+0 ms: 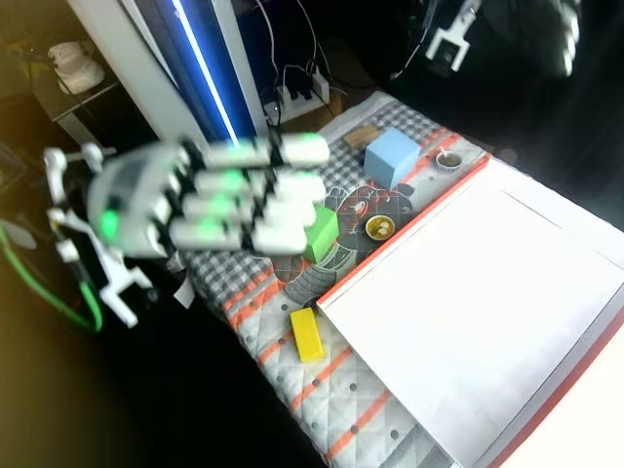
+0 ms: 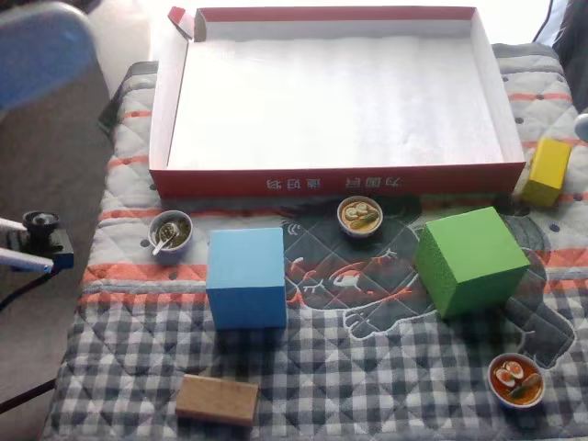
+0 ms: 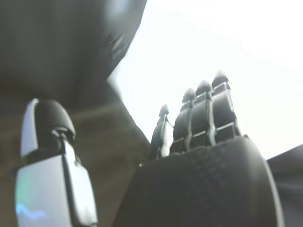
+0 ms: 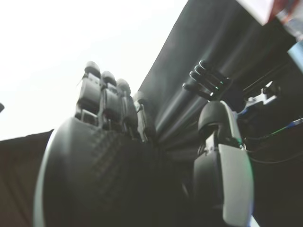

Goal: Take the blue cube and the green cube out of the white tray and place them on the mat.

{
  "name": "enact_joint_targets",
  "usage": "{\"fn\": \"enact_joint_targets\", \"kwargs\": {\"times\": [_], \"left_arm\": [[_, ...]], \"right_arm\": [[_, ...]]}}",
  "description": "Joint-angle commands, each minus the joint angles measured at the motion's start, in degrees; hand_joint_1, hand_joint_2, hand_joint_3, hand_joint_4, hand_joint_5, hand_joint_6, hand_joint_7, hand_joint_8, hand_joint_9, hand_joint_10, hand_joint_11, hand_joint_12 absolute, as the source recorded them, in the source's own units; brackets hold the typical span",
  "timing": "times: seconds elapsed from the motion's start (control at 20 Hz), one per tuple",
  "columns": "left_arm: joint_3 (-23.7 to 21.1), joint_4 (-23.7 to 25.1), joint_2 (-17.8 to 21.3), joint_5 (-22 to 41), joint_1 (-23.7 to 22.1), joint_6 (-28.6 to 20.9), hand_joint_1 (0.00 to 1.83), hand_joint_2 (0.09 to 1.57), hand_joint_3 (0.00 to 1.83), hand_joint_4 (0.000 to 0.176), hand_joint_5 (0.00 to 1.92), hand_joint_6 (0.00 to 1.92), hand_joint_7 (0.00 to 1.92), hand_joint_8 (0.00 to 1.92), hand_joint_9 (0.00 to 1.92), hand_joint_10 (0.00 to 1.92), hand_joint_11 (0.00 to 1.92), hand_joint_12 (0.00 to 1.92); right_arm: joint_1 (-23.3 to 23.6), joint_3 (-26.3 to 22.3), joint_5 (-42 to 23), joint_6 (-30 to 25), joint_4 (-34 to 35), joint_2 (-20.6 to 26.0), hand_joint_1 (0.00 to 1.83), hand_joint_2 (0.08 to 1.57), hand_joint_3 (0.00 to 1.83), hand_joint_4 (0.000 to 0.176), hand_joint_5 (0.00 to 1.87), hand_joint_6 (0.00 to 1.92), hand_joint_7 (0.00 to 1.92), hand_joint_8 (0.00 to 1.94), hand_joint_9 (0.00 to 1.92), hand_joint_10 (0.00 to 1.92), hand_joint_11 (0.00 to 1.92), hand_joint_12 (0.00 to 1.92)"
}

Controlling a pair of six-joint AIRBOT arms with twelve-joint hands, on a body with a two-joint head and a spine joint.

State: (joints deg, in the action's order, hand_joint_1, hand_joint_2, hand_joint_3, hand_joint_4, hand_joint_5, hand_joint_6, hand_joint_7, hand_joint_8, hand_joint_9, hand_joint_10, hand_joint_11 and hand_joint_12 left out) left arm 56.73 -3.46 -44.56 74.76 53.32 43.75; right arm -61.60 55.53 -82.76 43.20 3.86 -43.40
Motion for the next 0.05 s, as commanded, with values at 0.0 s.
{"fn": "enact_joint_targets", "kwargs": {"times": [0.0], "left_arm": [[-0.5,-2.3,0.2,12.4,0.7,-0.5,0.44,0.91,0.01,0.176,0.0,0.0,0.04,0.0,0.06,0.0,0.02,0.21]], "right_arm": [[-0.1,-0.3,-11.2,0.2,1.9,0.4,0.64,1.15,0.0,0.063,0.21,0.01,0.25,0.0,0.24,0.0,0.16,0.09]]}}
